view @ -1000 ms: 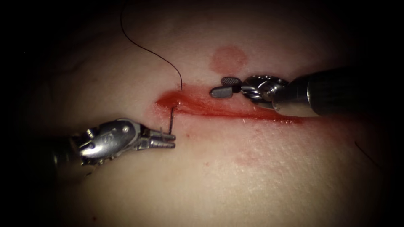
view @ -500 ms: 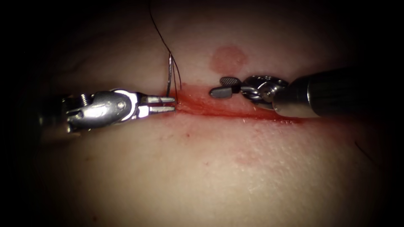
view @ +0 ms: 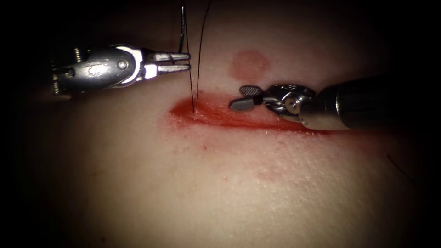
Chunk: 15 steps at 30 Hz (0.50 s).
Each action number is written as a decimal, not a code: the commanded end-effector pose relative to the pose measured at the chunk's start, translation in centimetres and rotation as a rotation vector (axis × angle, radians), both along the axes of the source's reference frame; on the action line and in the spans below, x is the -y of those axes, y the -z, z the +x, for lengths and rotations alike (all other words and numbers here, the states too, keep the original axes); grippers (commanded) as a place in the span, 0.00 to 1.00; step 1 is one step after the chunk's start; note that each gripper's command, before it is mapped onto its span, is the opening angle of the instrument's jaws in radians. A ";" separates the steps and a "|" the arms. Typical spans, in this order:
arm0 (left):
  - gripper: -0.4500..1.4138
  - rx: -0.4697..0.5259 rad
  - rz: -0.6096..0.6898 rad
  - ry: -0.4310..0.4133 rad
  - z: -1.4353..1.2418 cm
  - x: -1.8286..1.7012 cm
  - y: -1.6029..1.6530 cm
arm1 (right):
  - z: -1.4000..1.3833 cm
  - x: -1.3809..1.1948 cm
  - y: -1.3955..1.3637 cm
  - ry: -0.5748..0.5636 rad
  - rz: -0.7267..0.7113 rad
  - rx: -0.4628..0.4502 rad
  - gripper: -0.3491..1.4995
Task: Wound Closure
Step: Pull up on the needle with the left gripper to pull suture through, then hand the needles from the left gripper to the right gripper.
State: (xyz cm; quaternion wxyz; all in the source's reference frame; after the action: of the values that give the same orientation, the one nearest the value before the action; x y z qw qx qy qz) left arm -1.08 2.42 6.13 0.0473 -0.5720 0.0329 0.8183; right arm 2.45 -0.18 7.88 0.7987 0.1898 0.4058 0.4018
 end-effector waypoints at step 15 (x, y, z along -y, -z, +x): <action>0.05 -0.010 -0.051 -0.001 -0.11 0.72 -0.44 | 0.06 0.01 0.38 -0.011 0.081 -0.147 0.85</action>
State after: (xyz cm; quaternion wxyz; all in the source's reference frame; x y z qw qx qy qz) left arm -1.14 1.66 6.55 0.0324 -0.5684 0.0538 0.8203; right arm 2.45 -0.15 7.45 0.7557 0.2487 0.4492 0.4066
